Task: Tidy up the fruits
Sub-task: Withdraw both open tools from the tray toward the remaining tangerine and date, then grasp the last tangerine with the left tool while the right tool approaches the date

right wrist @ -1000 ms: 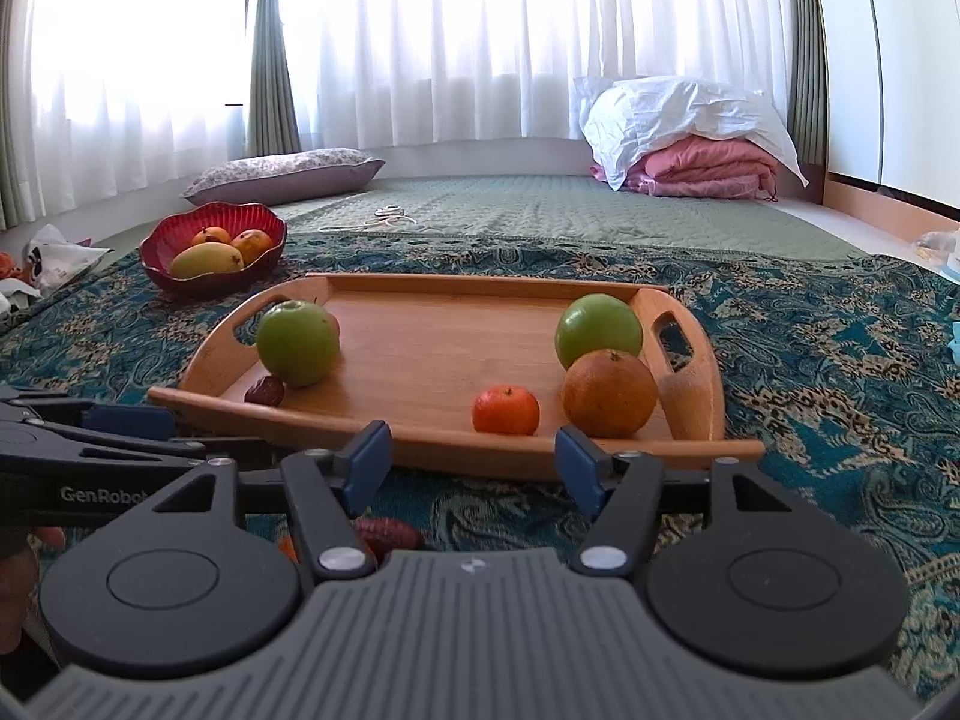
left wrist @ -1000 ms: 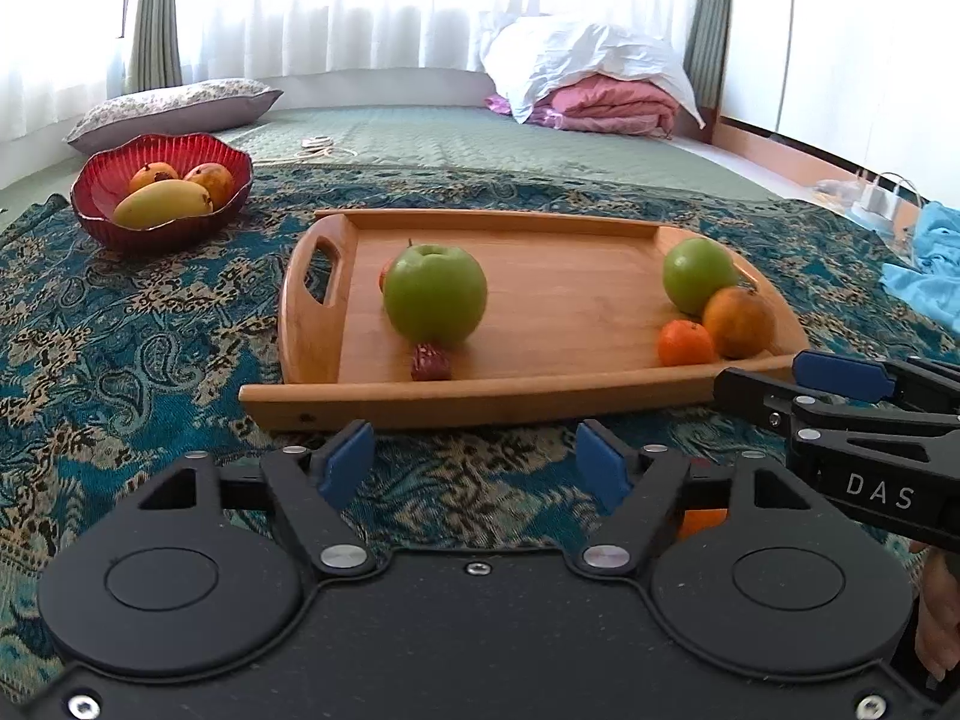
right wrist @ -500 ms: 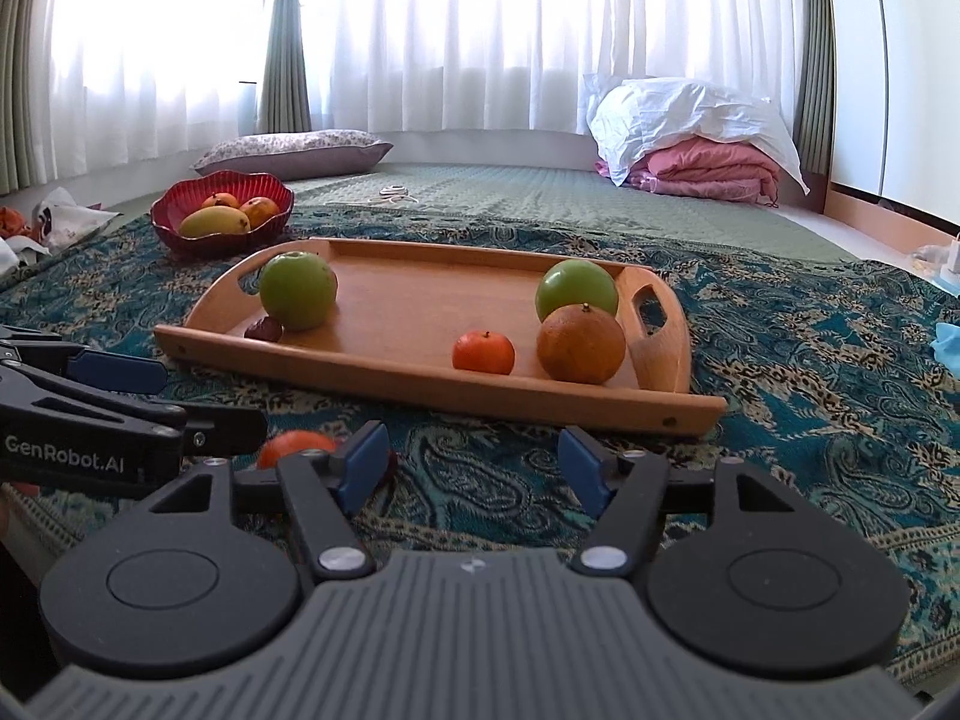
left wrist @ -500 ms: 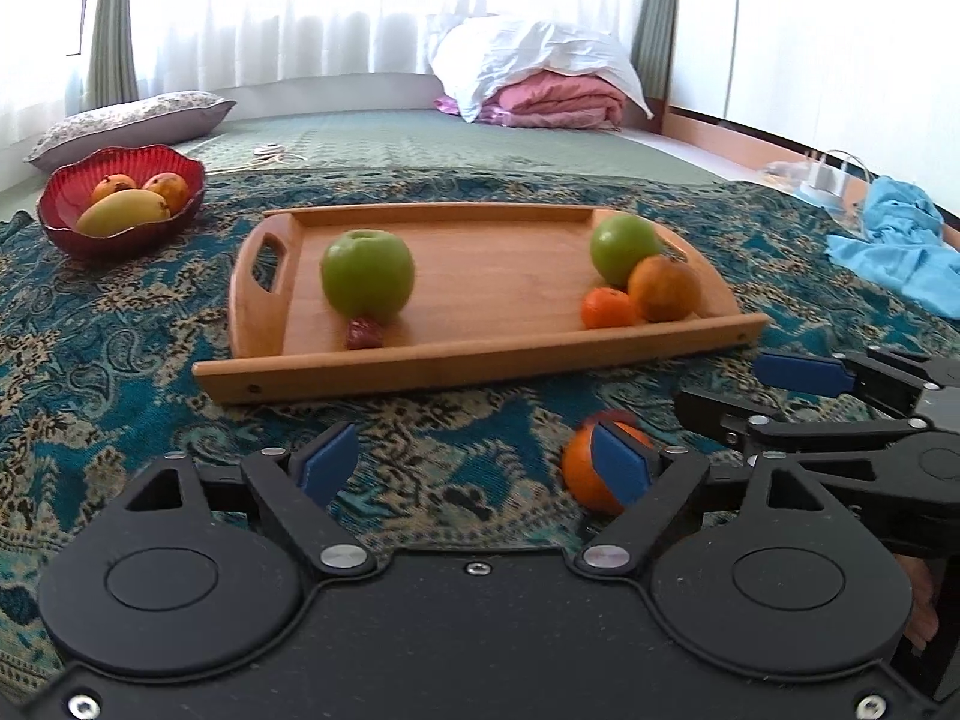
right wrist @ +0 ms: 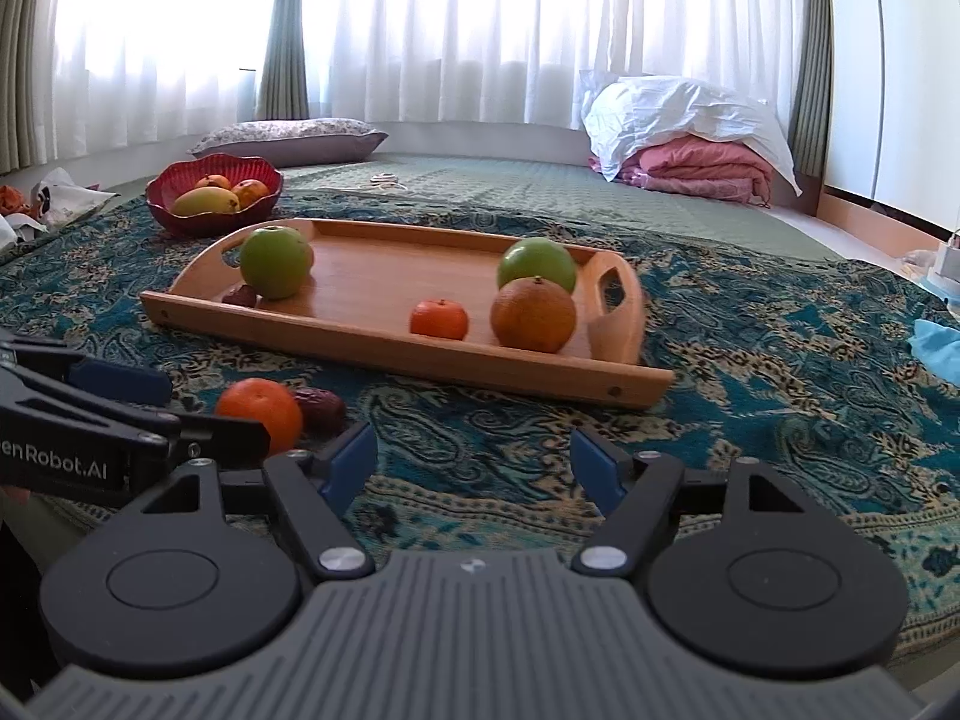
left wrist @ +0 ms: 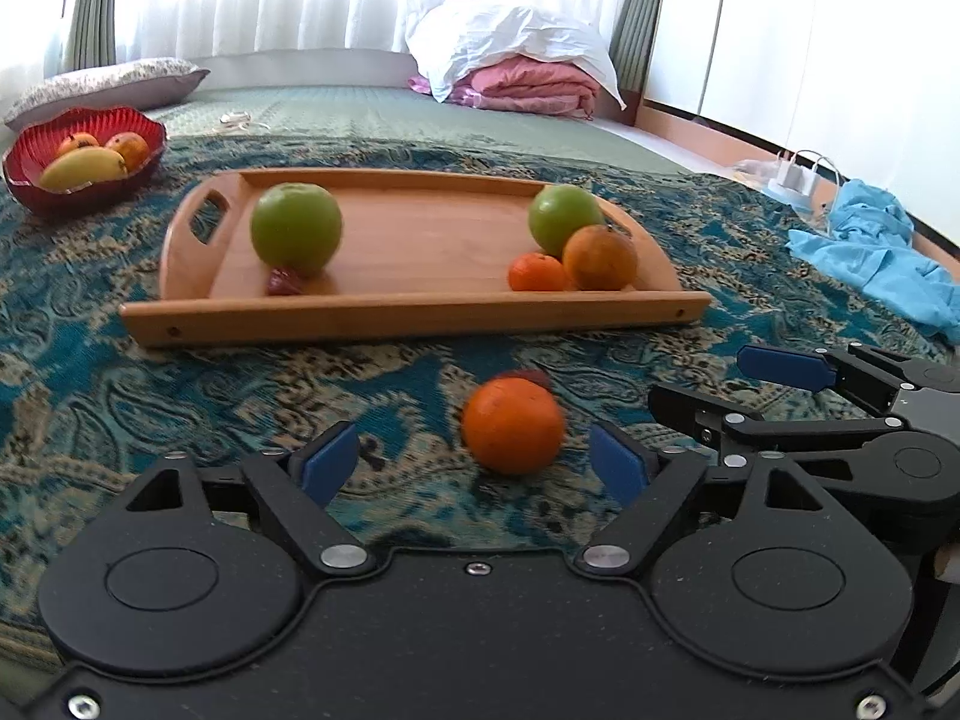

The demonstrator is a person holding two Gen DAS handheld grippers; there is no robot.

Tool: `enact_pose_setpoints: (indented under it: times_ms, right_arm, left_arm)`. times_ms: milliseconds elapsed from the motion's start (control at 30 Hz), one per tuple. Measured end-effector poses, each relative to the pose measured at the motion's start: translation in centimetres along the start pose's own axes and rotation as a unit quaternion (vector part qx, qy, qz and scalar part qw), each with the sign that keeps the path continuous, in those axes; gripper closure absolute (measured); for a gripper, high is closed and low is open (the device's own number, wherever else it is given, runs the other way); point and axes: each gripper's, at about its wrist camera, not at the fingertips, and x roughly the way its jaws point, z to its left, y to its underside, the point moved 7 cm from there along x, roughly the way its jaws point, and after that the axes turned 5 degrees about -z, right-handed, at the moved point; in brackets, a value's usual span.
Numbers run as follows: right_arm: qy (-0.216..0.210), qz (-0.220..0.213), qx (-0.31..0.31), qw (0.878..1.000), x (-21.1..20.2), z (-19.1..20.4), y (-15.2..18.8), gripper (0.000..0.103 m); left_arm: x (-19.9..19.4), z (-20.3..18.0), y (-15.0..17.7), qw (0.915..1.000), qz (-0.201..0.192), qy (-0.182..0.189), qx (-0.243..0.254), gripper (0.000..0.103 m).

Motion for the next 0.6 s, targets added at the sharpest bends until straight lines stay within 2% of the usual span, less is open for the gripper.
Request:
enact_pose_setpoints:
  times_ms: [133,200,333,600]
  right_arm:
    - [0.002,0.002,0.011,1.0,0.1,-0.3,0.0,0.02]
    - [-0.001,0.003,0.014,1.0,0.2,-0.2,0.1,0.02]
    - [-0.004,0.003,0.025,1.0,0.5,0.1,-0.1,0.02]
    - [-0.022,-0.003,0.035,0.999,1.3,2.1,-0.6,0.02]
  left_arm:
    - [0.8,-0.6,0.4,0.9996,0.018,0.01,-0.017,0.063]
    - [0.8,-0.8,0.4,0.9997,0.013,0.009,-0.016,0.069]
    - [0.4,-0.5,0.2,0.9998,0.003,-0.009,-0.018,0.069]
    - [-0.4,2.4,-0.4,0.9973,-0.007,-0.025,-0.068,0.07]
